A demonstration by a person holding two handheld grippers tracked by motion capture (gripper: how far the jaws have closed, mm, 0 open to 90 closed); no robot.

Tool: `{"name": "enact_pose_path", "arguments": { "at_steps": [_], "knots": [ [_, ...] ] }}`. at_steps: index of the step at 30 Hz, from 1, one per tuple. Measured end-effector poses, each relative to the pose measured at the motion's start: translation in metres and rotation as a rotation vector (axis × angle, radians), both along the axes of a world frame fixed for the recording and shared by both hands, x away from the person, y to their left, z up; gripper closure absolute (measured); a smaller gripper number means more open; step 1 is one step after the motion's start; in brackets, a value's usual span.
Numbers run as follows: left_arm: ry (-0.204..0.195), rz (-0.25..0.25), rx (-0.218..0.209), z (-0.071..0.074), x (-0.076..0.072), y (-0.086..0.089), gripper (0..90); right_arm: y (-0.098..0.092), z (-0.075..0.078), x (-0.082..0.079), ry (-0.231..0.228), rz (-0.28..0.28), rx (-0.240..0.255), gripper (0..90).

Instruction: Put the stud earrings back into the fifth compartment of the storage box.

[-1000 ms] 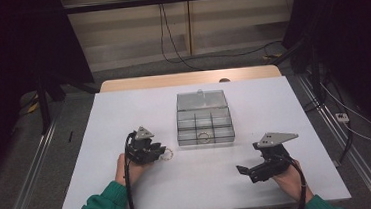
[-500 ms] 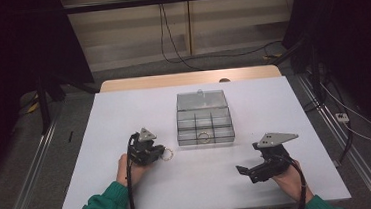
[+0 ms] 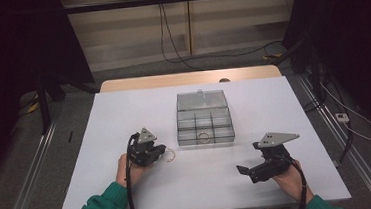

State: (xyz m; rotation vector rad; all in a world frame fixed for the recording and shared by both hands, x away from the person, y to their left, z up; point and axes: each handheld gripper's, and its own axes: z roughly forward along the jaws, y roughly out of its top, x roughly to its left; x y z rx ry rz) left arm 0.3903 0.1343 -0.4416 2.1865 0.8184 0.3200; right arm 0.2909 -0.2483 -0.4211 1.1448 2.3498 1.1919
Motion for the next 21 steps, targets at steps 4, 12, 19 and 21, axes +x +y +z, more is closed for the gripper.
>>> {"name": "enact_pose_path", "arguments": {
  "at_steps": [4,12,19,21],
  "knots": [
    [0.007,-0.002,-0.035,0.006,-0.002,0.003,88.7,0.000,0.000,0.000,-0.002,0.000,0.000,0.0],
    [0.001,-0.017,-0.077,0.015,-0.006,0.005,88.7,0.000,0.000,0.000,-0.004,0.000,0.001,0.0],
    [-0.007,-0.038,-0.098,0.020,-0.010,0.003,88.7,0.000,0.000,0.000,-0.005,-0.001,0.001,0.0],
    [-0.008,-0.035,-0.102,0.021,-0.011,0.003,88.7,-0.001,0.000,0.000,-0.005,-0.001,0.000,0.0]
  ]
}}
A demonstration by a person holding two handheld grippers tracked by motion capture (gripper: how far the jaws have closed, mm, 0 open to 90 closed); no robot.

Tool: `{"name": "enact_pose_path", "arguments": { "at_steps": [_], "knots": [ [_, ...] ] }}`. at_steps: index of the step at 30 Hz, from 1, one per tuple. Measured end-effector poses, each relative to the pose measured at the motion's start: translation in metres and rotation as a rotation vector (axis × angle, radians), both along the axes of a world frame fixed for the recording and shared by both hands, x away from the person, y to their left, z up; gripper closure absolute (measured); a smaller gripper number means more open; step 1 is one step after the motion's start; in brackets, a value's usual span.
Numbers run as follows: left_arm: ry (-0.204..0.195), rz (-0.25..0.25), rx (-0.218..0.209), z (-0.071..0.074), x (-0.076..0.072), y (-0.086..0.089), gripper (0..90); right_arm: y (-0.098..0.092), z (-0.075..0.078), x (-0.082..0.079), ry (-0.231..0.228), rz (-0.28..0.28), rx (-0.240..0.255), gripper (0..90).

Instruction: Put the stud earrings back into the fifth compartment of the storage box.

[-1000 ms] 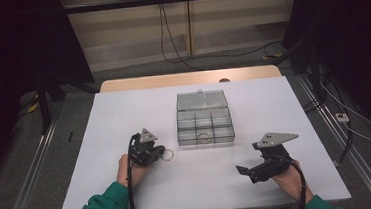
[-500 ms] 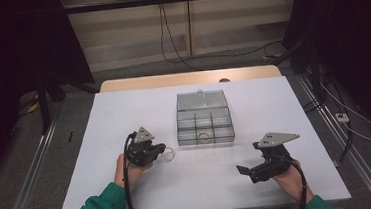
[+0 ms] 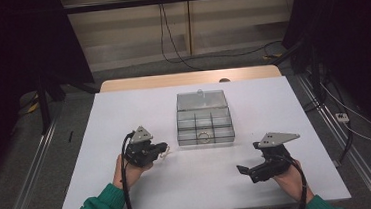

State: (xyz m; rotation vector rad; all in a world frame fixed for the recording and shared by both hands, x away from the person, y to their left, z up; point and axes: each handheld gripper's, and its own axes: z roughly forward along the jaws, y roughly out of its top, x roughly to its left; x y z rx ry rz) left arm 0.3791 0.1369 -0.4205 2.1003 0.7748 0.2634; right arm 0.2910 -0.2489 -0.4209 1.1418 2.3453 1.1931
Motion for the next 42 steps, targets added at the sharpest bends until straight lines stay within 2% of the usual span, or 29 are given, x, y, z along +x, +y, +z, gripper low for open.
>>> {"name": "enact_pose_path", "arguments": {
  "at_steps": [10,30,42],
  "knots": [
    [-0.038,-0.014,-0.034,0.006,-0.003,-0.001,88.7,-0.001,0.001,0.000,-0.002,-0.006,0.004,0.0],
    [-0.081,-0.038,-0.098,0.020,-0.005,-0.012,88.7,0.000,0.000,0.000,0.000,-0.004,0.001,0.0],
    [-0.101,-0.060,-0.105,0.025,-0.005,-0.022,88.7,0.000,0.000,0.000,-0.005,-0.005,0.001,0.0]
  ]
}}
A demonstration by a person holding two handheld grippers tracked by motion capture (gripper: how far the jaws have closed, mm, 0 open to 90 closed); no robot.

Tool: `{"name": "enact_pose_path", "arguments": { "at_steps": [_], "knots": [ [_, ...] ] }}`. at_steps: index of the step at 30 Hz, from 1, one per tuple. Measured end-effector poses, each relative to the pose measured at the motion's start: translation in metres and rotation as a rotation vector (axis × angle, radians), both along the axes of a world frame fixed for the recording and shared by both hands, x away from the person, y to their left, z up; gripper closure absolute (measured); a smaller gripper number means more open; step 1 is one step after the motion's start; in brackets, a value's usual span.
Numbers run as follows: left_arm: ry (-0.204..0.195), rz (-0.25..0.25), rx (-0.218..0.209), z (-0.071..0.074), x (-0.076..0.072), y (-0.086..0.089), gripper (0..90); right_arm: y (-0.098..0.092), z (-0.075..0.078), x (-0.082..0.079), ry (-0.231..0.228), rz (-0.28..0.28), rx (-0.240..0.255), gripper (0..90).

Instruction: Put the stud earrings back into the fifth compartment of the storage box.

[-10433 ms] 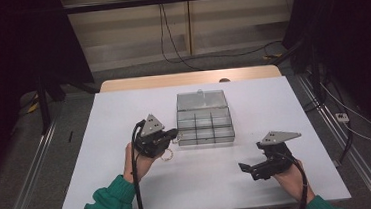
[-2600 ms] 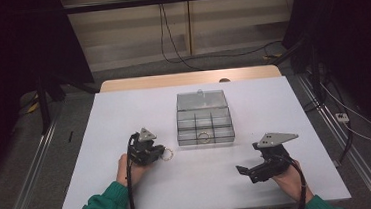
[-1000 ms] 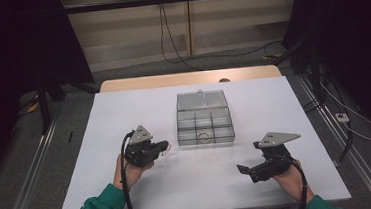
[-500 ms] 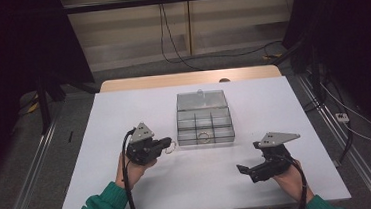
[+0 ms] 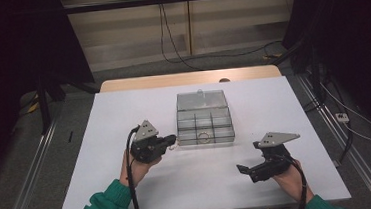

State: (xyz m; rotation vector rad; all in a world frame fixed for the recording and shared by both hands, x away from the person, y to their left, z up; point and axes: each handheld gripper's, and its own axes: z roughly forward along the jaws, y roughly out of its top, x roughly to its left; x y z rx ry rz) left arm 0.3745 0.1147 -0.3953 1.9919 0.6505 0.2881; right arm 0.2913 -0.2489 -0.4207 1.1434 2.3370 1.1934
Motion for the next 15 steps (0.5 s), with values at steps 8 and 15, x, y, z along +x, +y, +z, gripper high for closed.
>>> {"name": "enact_pose_path", "arguments": {
  "at_steps": [8,15],
  "knots": [
    [-0.019,-0.006,-0.007,0.0038,0.0007,-0.0057,88.7,0.0001,-0.0002,0.0002,0.002,0.000,-0.004,0.0],
    [-0.046,-0.002,-0.016,0.0072,0.0019,-0.0096,88.7,-0.0001,-0.0001,0.0002,0.000,-0.002,-0.004,0.0]
  ]
}}
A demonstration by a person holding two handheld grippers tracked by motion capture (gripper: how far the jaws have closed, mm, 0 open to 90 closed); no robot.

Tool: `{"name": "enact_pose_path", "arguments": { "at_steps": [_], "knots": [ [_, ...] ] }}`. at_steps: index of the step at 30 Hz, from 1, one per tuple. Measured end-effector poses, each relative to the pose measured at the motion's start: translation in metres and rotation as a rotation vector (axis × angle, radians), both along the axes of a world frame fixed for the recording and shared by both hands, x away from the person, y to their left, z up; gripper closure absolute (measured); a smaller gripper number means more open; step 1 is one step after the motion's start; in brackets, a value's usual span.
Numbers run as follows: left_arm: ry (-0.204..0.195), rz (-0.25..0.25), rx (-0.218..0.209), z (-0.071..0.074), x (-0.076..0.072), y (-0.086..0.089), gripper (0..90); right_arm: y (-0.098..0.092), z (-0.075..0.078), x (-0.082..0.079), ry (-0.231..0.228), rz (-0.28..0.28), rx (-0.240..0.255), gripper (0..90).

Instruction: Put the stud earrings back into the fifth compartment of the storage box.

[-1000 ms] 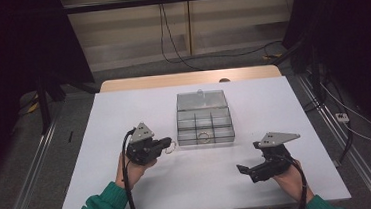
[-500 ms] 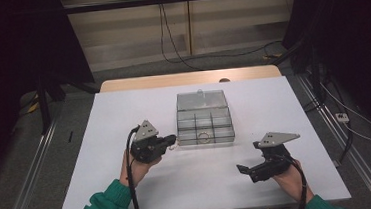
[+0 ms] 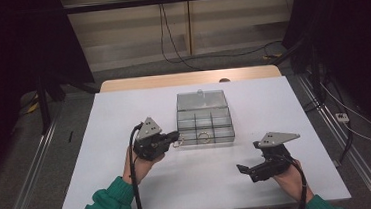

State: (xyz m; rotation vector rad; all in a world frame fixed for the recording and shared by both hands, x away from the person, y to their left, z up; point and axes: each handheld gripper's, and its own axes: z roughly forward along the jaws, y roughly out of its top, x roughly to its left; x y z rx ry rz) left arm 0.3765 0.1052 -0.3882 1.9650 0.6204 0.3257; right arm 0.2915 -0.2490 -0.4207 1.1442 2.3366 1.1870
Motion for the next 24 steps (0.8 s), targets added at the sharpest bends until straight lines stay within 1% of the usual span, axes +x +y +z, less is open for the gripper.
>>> {"name": "enact_pose_path", "arguments": {
  "at_steps": [1,3,4,5,12,13,15,16,24],
  "knots": [
    [-0.004,0.009,0.003,0.000,0.000,-0.001,88.7,0.000,0.000,0.000,-0.001,0.000,0.000,0.0],
    [-0.008,0.012,-0.002,0.000,0.002,-0.002,88.7,0.001,0.000,0.000,-0.002,-0.001,0.000,0.0],
    [-0.003,0.013,-0.010,-0.001,0.002,-0.004,88.7,0.001,0.000,0.000,-0.002,-0.001,-0.001,0.0],
    [-0.005,0.013,-0.010,-0.001,0.003,-0.005,88.7,0.001,0.000,0.000,-0.002,-0.002,-0.002,0.0],
    [-0.016,-0.003,-0.009,-0.001,0.006,-0.016,88.7,0.001,0.000,0.000,-0.003,-0.001,-0.001,0.0],
    [-0.016,-0.005,-0.005,-0.001,0.006,-0.017,88.7,0.000,0.000,0.000,-0.002,0.000,-0.001,0.0],
    [-0.017,-0.008,-0.012,-0.001,0.007,-0.020,88.7,0.000,0.000,0.000,-0.003,-0.001,-0.001,0.0],
    [-0.018,-0.009,-0.007,0.000,0.008,-0.021,88.7,0.000,0.000,0.000,-0.004,-0.001,0.000,0.0],
    [-0.018,-0.019,-0.012,-0.001,0.012,-0.031,88.7,0.000,0.000,0.000,-0.004,-0.002,0.001,0.0]
  ]
}}
